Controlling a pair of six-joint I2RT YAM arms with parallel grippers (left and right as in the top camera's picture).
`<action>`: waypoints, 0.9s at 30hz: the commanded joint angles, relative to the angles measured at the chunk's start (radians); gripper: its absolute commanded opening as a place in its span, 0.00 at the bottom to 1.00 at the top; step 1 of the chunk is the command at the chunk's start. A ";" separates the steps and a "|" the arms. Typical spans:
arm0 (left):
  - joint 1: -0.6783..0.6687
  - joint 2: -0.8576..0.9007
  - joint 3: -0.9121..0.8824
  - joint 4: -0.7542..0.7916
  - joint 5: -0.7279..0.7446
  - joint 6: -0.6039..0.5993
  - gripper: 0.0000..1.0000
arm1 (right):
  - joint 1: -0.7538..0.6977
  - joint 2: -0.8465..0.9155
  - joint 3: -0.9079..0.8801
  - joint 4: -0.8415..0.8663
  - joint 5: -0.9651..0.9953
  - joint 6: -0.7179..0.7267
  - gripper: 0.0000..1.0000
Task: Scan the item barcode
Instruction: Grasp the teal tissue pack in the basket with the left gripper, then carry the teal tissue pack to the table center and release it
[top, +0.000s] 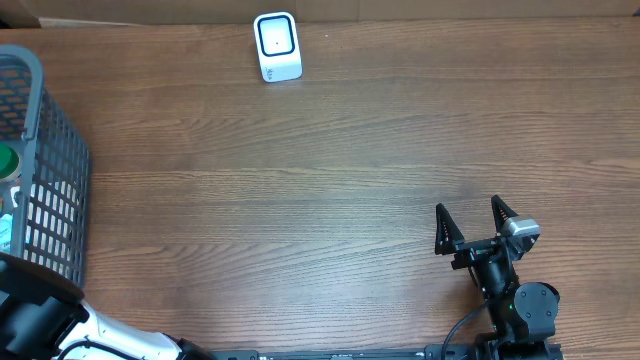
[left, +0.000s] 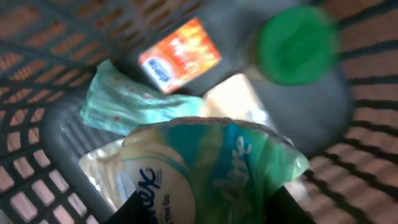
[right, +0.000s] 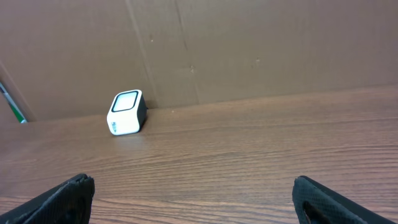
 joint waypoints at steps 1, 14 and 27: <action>-0.029 -0.087 0.144 -0.024 0.146 -0.047 0.16 | 0.005 -0.009 -0.011 0.003 0.006 0.002 1.00; -0.468 -0.379 0.235 -0.107 0.203 -0.034 0.19 | 0.005 -0.009 -0.011 0.003 0.006 0.002 1.00; -0.982 -0.358 -0.132 -0.069 0.031 -0.041 0.19 | 0.005 -0.009 -0.011 0.003 0.006 0.002 1.00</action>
